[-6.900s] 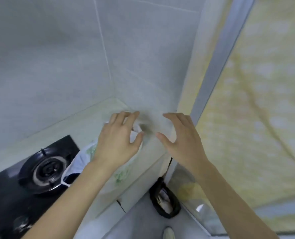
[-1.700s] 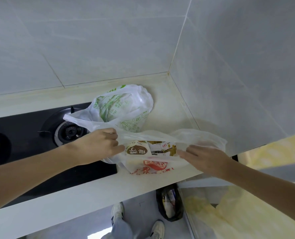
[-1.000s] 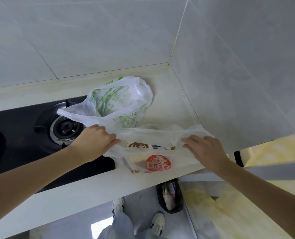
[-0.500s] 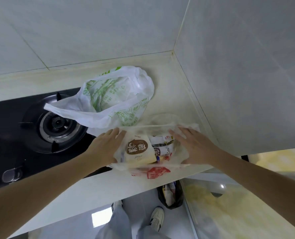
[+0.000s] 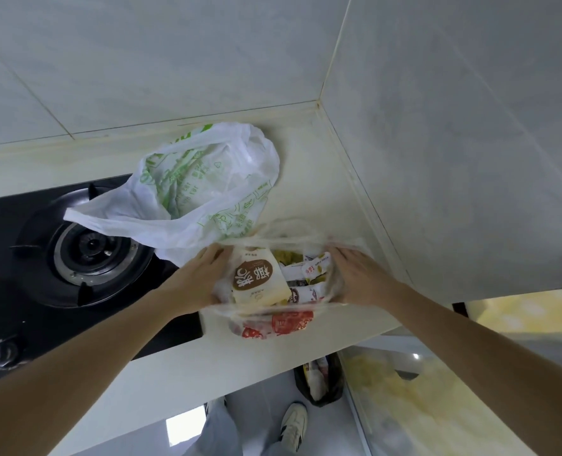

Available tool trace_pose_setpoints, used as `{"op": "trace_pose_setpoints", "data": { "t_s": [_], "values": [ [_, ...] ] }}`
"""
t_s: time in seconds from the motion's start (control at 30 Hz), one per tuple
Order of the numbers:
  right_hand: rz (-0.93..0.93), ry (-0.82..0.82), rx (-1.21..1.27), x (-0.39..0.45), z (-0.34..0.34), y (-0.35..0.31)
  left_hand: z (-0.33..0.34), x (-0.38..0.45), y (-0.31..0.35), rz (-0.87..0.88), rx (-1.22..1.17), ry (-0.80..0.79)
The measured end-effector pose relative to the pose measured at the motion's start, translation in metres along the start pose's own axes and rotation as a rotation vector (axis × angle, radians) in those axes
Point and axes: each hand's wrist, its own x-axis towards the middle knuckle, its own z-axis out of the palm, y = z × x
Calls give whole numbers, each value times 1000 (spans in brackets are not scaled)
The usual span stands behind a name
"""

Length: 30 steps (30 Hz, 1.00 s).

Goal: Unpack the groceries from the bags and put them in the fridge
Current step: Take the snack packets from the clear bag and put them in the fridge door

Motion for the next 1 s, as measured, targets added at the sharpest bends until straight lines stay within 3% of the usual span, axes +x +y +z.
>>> {"op": "trace_pose_setpoints", "data": {
  "t_s": [0.1,0.33,0.43,0.5,0.57,0.63,0.7,0.87,1.0],
  "values": [
    [-33,34,93,-18,-5,-6,-9,-14,-2,-65,-246,-18],
    [13,-32,257,-39,-59,-20,-29,-38,-19,7,-196,17],
    [-1,214,278,-42,-78,-27,-45,-44,-13,113,-6,130],
    [-151,573,90,-43,-80,-31,-50,-46,-5,259,144,300],
    [-335,760,-133,-45,-70,-36,-50,-48,3,405,249,426],
    [-474,717,-249,-43,-51,-36,-46,-47,10,477,327,470],
    [-495,615,-292,-40,-29,-28,-34,-46,7,443,355,440],
    [-274,401,-249,-28,3,-1,-8,-43,-11,242,373,161],
    [-170,200,-99,-16,9,9,5,-36,-23,162,299,25]
  ]
}}
